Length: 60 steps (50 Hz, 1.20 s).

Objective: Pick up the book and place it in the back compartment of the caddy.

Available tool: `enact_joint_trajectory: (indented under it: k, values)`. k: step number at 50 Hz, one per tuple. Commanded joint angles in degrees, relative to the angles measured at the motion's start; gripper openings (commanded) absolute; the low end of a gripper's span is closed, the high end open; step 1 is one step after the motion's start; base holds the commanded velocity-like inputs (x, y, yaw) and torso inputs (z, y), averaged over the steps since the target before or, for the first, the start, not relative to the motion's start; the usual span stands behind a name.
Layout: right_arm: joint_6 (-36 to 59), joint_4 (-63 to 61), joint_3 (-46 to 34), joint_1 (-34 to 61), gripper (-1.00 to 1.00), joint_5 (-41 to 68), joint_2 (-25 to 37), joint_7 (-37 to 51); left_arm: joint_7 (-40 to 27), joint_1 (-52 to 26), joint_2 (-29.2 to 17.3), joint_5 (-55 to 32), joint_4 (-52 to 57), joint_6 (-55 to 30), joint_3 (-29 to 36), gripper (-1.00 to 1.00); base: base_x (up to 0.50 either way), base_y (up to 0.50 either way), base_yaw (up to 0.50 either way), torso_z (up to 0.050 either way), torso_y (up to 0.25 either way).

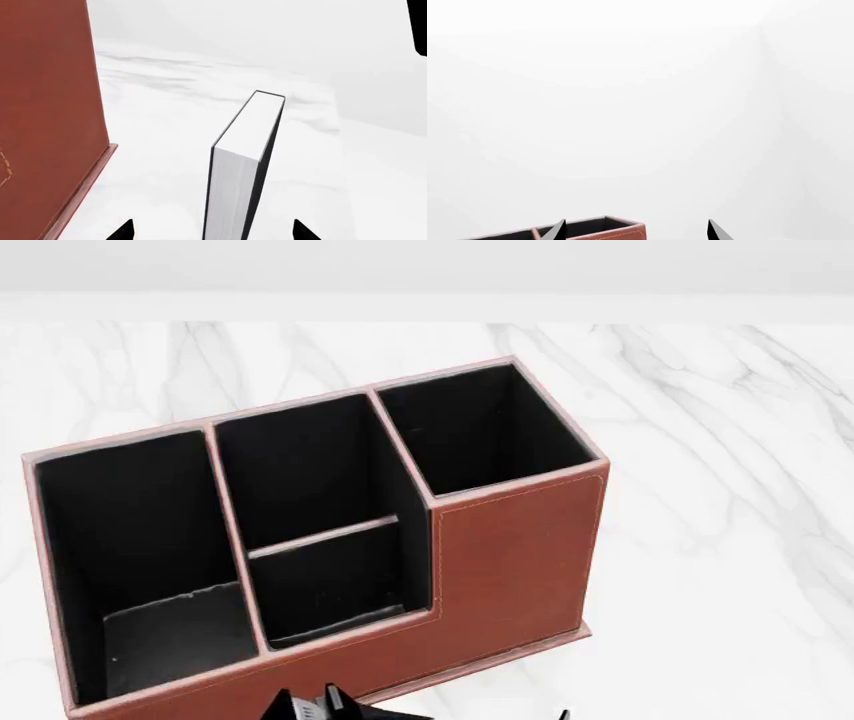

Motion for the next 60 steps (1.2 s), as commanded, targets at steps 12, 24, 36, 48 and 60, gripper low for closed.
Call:
enact_joint_trajectory:
  k: [12, 24, 36, 48, 60]
  values:
    - [0.3, -0.2, -0.28, 0.23, 1.0, 0.4, 0.39, 0.29, -0.33, -3.32, 4.91, 1.84, -7.8, 1.61, 0.95, 1.0, 0.0, 0.0, 0.0, 0.0, 0.0]
    - [0.16, -0.3, -0.44, 0.17, 1.0, 0.32, 0.55, 0.47, 0.3, -3.94, 7.25, 2.6, -11.67, 3.38, 1.78, 1.0, 0.0, 0.0, 0.0, 0.0, 0.0]
    - [-0.11, -0.57, -0.5, -0.03, 1.0, 0.35, 0.81, 0.69, 0.9, -4.15, 9.15, 3.16, -14.58, 4.88, 2.89, 1.0, 0.0, 0.0, 0.0, 0.0, 0.0]
    - [-0.13, -0.7, -0.65, 0.05, 1.0, 0.49, 0.99, 0.83, 2.17, -6.16, 11.99, 3.25, -22.24, 7.96, 3.83, 1.0, 0.0, 0.0, 0.0, 0.0, 0.0]
    - [-0.37, -0.86, -0.82, -0.18, 1.0, 0.48, 1.16, 1.0, -0.12, -9.82, 12.66, -9.19, -26.52, 11.1, 18.47, 1.0, 0.0, 0.0, 0.0, 0.0, 0.0]
